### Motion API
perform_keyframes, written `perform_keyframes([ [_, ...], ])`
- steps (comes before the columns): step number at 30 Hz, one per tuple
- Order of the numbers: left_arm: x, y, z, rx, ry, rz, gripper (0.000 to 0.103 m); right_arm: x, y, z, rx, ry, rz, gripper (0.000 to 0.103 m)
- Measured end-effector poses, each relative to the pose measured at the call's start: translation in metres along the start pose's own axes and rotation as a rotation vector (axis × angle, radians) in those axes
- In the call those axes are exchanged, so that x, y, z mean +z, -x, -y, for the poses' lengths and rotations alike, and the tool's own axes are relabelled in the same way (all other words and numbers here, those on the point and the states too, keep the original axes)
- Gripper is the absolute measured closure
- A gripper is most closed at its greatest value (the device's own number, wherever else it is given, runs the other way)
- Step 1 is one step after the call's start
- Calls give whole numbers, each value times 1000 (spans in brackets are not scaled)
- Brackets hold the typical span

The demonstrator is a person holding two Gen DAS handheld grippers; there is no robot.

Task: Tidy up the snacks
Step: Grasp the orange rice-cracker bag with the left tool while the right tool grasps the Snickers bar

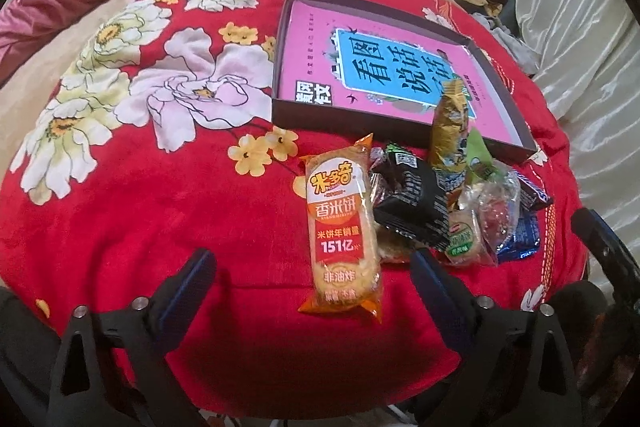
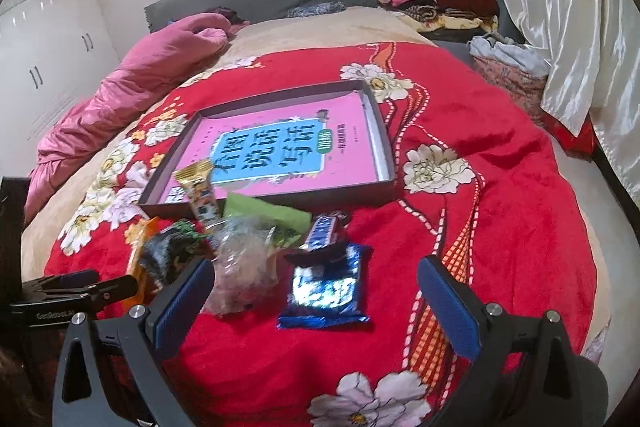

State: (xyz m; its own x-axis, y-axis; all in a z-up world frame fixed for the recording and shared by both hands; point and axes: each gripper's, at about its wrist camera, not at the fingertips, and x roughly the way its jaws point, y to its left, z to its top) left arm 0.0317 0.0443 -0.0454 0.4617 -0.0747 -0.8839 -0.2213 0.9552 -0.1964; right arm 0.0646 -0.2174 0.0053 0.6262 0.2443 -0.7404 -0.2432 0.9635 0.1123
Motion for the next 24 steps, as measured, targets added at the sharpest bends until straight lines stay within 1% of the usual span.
perform_keyframes([
  [2, 1, -5, 0, 4, 0, -10, 7, 3, -8, 2, -8, 4, -5, 1],
  [4, 2, -9, 0, 0, -2, -16, 12, 5, -15, 1, -20, 20, -14, 2],
  [6, 3, -13, -1, 0, -6, -25, 17, 7, -24, -1, -26, 49, -24, 10],
  [7, 3, -15, 0, 1, -9, -31, 19, 8, -30, -2, -30, 68, -34, 12],
  [8, 3, -17, 0, 4, -12, -37, 20, 9, -34, -2, -32, 80, -42, 16],
  [10, 5, -22, -1, 1, -15, -46, 20, 10, -44, -4, -34, 106, -63, 23],
  [14, 7, -25, -3, -12, -15, -46, 21, 9, -60, -6, -29, 142, -100, 43],
  [15, 8, -26, -4, -13, -13, -45, 21, 9, -62, -7, -24, 145, -105, 47],
  [17, 11, -29, -5, -16, -10, -45, 21, 9, -66, -7, -20, 148, -114, 51],
  [18, 11, -29, -5, -15, -10, -46, 21, 9, -69, -7, -16, 151, -121, 56],
  [20, 13, -32, -6, -19, -5, -49, 21, 9, -76, -6, -13, 157, -139, 61],
  [24, 15, -34, -10, -30, 10, -58, 23, 11, -82, -4, 3, 153, -145, 63],
])
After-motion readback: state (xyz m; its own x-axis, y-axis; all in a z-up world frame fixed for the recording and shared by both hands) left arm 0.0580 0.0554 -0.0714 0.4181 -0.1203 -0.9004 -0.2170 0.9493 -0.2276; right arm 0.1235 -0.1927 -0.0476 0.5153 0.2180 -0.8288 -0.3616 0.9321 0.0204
